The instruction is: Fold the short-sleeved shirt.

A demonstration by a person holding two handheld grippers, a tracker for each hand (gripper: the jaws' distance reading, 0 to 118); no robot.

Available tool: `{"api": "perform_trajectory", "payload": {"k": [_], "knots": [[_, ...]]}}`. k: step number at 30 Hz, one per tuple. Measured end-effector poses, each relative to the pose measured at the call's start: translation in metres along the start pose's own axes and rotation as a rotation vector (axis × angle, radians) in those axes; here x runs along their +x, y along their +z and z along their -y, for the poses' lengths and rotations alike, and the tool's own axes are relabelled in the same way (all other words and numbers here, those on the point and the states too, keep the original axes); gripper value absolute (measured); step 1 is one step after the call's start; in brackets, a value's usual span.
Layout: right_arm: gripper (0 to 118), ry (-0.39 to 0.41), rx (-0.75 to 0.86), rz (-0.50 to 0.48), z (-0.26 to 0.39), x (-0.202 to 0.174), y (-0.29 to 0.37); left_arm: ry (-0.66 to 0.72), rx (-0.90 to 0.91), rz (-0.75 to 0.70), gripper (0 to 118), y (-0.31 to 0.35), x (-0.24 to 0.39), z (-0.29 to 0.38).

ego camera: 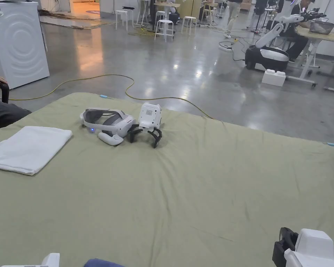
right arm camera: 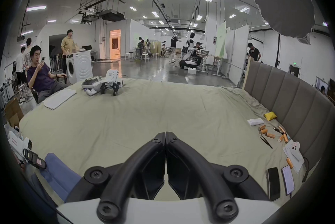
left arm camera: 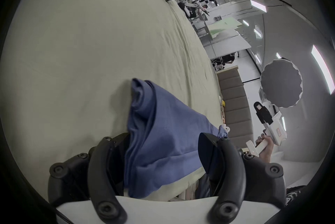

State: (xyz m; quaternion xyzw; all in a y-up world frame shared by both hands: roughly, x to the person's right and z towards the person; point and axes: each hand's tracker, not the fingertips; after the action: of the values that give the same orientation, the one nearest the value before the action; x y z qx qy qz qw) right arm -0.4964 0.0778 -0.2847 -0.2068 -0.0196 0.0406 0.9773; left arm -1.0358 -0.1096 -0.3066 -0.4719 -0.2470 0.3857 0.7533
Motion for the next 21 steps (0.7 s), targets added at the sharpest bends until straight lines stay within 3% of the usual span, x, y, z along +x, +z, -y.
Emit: {"api": "perform_trajectory", "payload": {"k": [3,4,6,7,11,21], "knots": [[0,0.000,0.001,0.008,0.001,0.003,0.002,0.049,0.031,0.043,71,-0.007,0.000,-0.003],[0,0.000,-0.002,0.007,0.000,0.004,0.003,0.063,0.028,0.046,61,-0.009,-0.003,-0.004],[0,0.003,-0.002,0.009,0.001,0.005,0.003,0.052,0.013,0.000,23,-0.021,0.022,0.012],[0,0.006,-0.002,0.010,0.001,0.005,0.003,0.030,-0.005,-0.057,13,-0.027,0.028,0.018],[0,0.006,-0.006,0.009,0.000,0.005,0.003,0.019,0.031,-0.046,4,-0.022,0.030,0.017],[0,0.021,0.004,-0.011,-0.003,0.003,0.001,-0.161,0.072,-0.119,3,0.023,0.067,-0.008]]}}
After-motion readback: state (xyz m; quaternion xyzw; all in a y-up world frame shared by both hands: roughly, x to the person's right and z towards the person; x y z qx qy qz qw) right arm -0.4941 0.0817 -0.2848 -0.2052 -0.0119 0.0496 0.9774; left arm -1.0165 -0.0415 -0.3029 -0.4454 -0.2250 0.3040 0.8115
